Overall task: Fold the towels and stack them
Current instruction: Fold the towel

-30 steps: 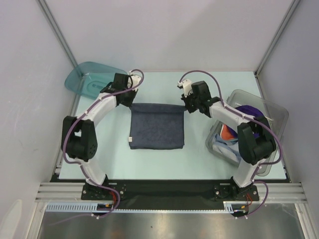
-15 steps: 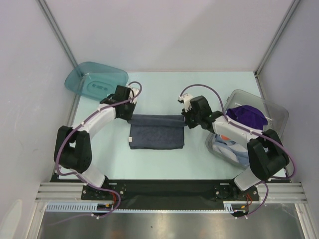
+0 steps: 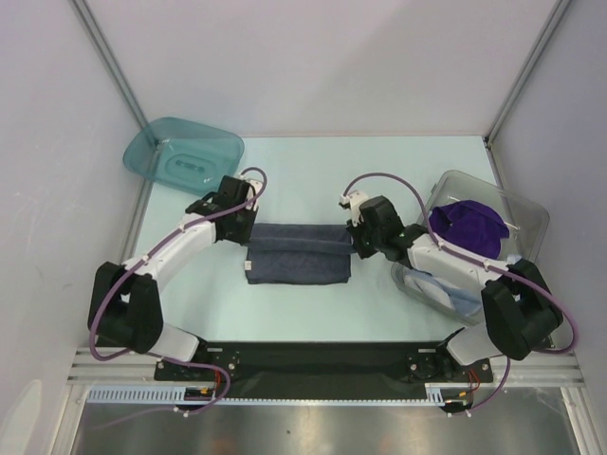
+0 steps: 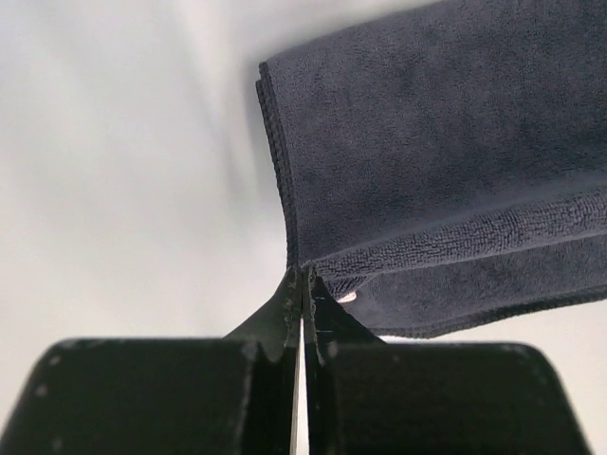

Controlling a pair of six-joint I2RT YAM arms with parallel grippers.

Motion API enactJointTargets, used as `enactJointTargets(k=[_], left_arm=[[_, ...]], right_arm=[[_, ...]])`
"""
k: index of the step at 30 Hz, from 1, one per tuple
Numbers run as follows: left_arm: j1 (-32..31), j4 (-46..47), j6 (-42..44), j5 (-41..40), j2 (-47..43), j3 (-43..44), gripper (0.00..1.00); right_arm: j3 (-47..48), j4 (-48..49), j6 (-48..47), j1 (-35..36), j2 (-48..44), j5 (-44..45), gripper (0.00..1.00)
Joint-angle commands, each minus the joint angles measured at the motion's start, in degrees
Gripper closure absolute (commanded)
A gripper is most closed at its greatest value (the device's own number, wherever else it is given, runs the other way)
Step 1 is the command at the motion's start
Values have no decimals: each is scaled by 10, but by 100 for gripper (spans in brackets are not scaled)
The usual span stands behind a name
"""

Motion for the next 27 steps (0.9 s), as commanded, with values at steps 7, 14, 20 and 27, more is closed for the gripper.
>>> enactJointTargets(k=[7, 14, 20, 27], left_arm=[[-13, -26, -38, -3, -33, -39, 100], [-25, -30, -52, -8, -51, -61, 100], [-33, -47, -74, -14, -48, -63, 100], [-37, -73, -103, -30, -12, -73, 100]], right_arm=[[-42, -14, 45, 23, -36, 32, 100], [-52, -22, 59, 40, -41, 35, 100], [-52, -32, 68, 43, -41, 41, 100], [-58, -41, 89, 55, -28, 33, 100]])
